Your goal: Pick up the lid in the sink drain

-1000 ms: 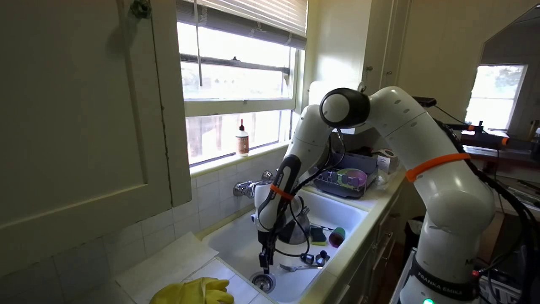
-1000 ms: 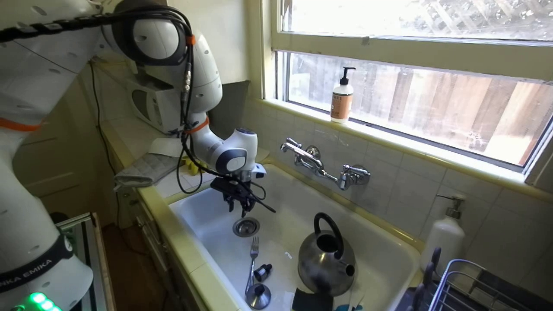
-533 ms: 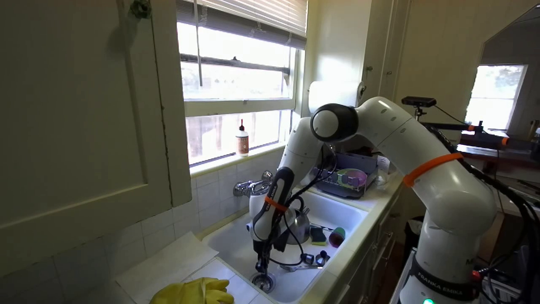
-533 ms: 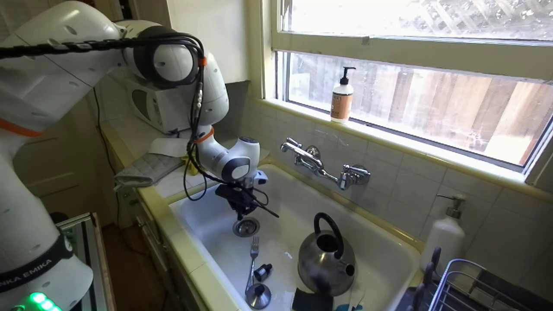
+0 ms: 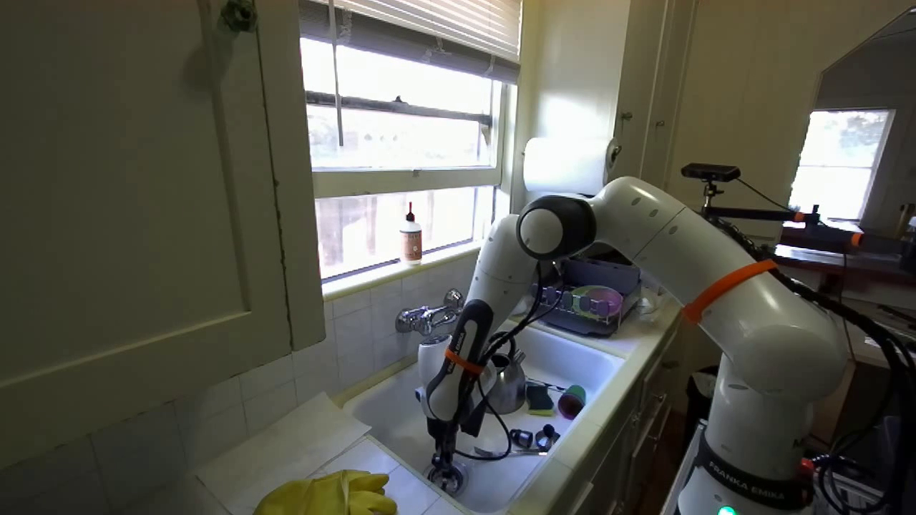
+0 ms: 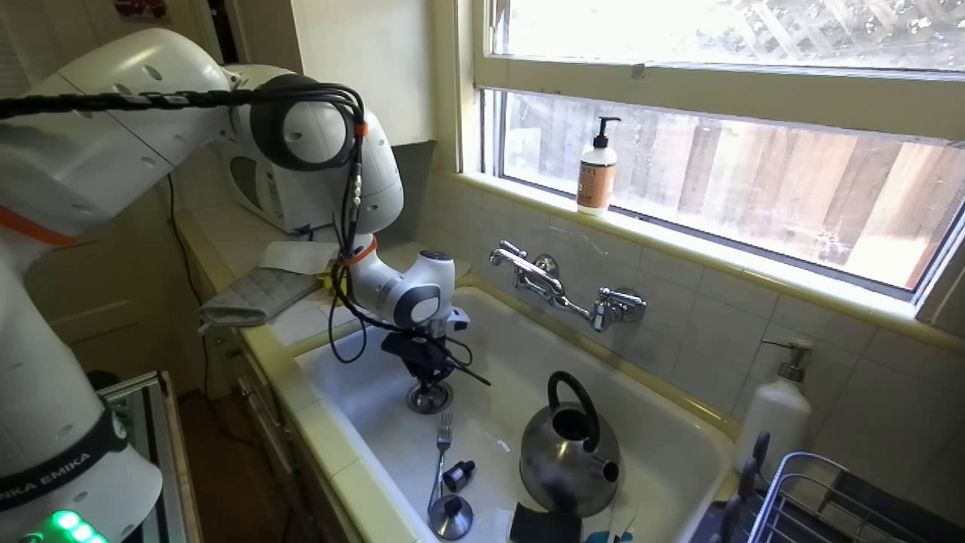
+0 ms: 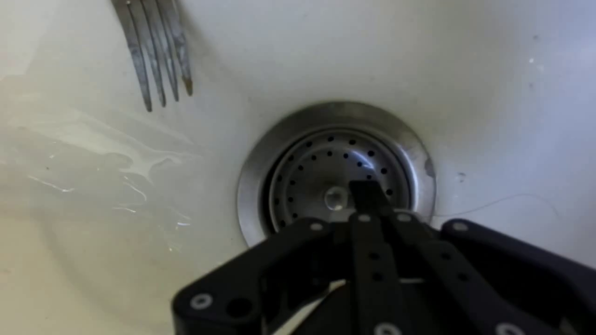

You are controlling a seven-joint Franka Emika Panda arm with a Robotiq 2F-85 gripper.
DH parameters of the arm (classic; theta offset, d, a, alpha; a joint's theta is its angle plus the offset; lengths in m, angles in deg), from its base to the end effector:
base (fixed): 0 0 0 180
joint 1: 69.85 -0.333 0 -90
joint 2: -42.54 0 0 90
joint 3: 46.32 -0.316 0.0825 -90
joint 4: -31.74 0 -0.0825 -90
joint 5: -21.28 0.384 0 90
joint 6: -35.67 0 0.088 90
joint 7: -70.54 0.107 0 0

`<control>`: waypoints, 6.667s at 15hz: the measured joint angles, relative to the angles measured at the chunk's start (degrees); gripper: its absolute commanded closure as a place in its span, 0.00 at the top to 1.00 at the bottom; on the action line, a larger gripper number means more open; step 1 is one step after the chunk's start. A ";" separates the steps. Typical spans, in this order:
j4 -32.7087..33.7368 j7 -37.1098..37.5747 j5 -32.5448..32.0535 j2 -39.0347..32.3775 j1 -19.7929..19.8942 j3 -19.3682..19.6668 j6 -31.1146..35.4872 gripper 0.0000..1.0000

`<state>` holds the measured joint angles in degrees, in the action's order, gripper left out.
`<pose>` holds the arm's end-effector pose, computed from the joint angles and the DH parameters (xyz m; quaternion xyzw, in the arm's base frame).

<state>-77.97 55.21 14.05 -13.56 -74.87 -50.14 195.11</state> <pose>0.5505 0.0948 -0.0260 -0.9655 -0.2548 0.0525 0.0125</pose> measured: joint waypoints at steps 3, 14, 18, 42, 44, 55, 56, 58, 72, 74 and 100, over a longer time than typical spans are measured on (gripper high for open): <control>1.21 0.77 -0.59 -1.12 -0.63 0.63 0.00 0.00; 5.29 1.89 -1.24 -4.42 -1.86 1.59 0.00 0.00; 6.49 1.89 -1.49 -4.97 -2.11 1.61 -0.35 0.00; 6.65 3.40 -3.40 -5.79 -3.02 2.16 3.16 0.49; 5.78 3.78 -3.40 -5.56 -3.02 2.34 4.91 0.17; 4.64 3.81 -3.40 -5.06 -2.67 2.13 5.09 0.16; 4.61 3.81 -3.40 -5.03 -2.67 2.12 5.09 0.27; 4.42 3.81 -3.40 -4.87 -2.63 2.09 5.09 0.40; 0.86 3.79 -3.40 -2.03 -1.31 1.04 4.18 0.00; 0.56 3.79 -3.40 -1.83 -1.29 1.27 4.15 0.00; 5.08 3.70 -3.38 -4.72 -1.20 1.56 2.58 0.00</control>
<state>-72.90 58.91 10.66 -18.29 -76.07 -48.59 197.69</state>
